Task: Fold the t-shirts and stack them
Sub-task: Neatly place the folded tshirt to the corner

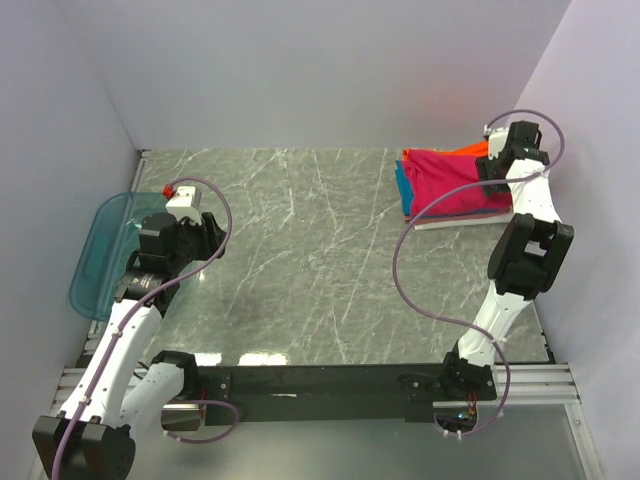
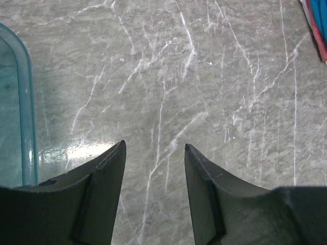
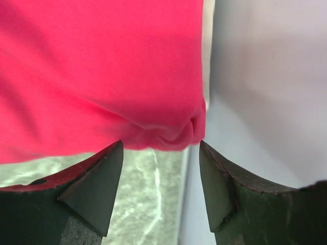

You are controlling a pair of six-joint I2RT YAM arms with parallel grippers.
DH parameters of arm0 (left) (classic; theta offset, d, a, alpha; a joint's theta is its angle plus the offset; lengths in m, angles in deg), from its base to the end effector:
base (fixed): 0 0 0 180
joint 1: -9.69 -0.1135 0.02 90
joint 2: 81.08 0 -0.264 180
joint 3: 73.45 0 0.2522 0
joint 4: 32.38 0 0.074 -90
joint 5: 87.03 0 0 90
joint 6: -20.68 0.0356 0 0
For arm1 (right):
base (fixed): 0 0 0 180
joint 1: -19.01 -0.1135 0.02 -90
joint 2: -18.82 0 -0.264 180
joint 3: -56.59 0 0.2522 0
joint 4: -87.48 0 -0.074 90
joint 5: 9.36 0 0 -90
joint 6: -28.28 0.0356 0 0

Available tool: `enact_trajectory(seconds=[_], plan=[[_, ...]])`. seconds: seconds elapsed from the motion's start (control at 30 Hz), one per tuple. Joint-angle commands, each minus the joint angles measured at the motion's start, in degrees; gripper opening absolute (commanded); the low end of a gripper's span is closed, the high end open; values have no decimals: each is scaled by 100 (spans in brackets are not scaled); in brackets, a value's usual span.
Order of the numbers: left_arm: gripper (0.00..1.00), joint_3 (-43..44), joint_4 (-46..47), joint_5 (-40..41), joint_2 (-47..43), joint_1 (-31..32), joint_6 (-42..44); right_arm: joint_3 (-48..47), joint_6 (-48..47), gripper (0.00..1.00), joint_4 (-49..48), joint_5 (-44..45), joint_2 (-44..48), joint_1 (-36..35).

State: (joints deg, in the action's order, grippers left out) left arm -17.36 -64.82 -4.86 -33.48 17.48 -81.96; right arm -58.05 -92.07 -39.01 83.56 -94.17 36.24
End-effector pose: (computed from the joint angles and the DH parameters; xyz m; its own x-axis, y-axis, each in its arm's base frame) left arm 0.1889 -0.0307 0.3013 -0.4488 -0.1574 -0.8796 0.1634 0.9533 -0.2539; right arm 0.4225 -0.1329 0.2776 -0.8129 -0.2762 -0.5127 -0.0984 0.9328 -0.3466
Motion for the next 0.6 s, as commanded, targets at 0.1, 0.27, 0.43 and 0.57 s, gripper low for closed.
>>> enact_trajectory(seconds=[0.1,0.27,0.43,0.57], plan=[[55,-14,163,-122,4,-23,148,-1152,791,69,297,-1337,304,-132],[55,-14,145,-87,13,-23,157,-1794,1985,70,-89,-1487,-302,-194],[55,-14,145,-78,31,-23,166,-2110,2525,70,-345,-1522,-872,-194],[55,-5,154,-122,101,-32,175,-2365,2560,70,-266,-1619,-1234,-212]])
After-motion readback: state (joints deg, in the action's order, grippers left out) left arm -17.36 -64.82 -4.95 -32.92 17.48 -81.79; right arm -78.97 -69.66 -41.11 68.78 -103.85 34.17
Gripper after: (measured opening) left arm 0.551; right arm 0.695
